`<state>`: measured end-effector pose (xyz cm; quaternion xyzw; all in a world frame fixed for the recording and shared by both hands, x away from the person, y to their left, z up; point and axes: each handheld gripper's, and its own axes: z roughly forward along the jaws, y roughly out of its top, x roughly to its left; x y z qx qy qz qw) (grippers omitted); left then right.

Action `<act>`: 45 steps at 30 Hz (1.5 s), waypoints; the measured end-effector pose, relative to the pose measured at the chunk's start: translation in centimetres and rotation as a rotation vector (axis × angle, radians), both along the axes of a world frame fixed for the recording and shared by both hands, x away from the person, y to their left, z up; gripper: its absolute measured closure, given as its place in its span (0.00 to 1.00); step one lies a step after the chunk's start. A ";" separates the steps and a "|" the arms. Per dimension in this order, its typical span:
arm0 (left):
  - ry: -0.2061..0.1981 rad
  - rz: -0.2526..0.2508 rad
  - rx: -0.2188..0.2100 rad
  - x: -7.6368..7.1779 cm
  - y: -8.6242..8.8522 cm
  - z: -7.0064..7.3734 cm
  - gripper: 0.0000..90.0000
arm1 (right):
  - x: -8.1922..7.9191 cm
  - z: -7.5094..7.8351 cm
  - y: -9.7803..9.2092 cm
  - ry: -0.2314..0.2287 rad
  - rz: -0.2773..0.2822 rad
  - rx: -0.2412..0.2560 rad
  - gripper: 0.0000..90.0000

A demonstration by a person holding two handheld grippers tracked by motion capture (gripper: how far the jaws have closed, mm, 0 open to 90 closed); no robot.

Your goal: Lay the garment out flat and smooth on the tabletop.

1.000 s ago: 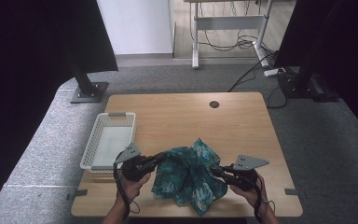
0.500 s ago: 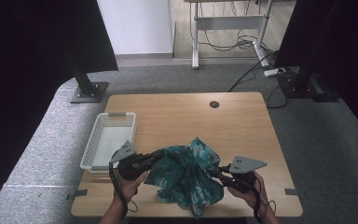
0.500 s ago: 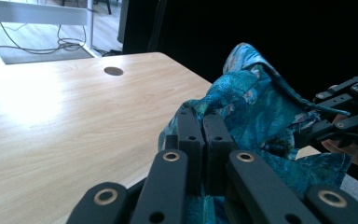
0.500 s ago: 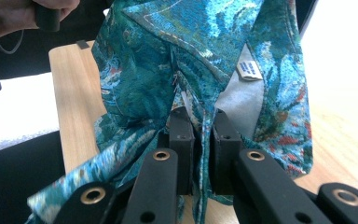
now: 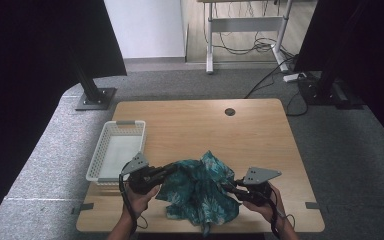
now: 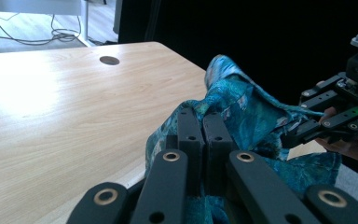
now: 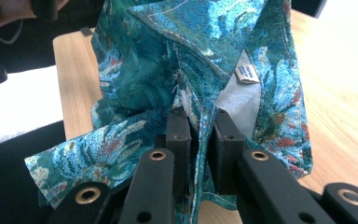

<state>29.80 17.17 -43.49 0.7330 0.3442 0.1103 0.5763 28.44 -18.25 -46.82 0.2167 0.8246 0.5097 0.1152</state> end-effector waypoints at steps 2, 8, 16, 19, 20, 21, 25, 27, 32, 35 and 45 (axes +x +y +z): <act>0.001 -0.006 0.010 0.0 -0.1 0.0 0.97 | 0.1 -0.2 0.1 0.005 0.003 -0.006 0.87; 0.009 -0.022 0.019 0.1 -0.2 -0.1 0.97 | 0.2 -0.7 0.2 0.019 0.011 -0.014 0.84; 0.008 -0.039 0.056 0.0 0.0 0.1 0.97 | 0.5 -1.4 0.7 0.055 0.027 -0.028 0.75; 0.007 -0.037 0.063 0.0 0.2 0.1 0.97 | 0.7 -1.7 0.7 0.074 0.037 -0.020 0.74; 0.006 -0.036 0.063 0.0 0.3 0.1 0.97 | 0.7 -1.7 0.7 0.080 0.038 -0.016 0.73; 0.007 -0.034 0.064 0.0 0.4 0.2 0.97 | 0.8 -1.8 0.6 0.090 0.039 -0.012 0.73; 0.007 -0.032 0.066 0.0 0.6 0.1 0.97 | 0.8 -2.1 -0.1 0.109 0.031 0.004 0.72; 0.008 -0.032 0.068 0.0 0.5 0.1 0.97 | 0.8 -2.2 -0.3 0.111 0.026 0.003 0.74; 0.005 -0.033 0.066 -0.1 0.4 0.2 0.97 | 0.1 -1.4 -1.0 0.054 0.005 0.010 0.85; -0.007 -0.034 0.063 -0.1 0.4 0.7 0.97 | -0.5 -0.1 -1.3 0.004 -0.019 0.022 0.88; -0.088 -0.043 0.019 -1.1 0.8 4.3 0.97 | -3.8 8.1 -1.4 -0.204 -0.003 0.006 0.89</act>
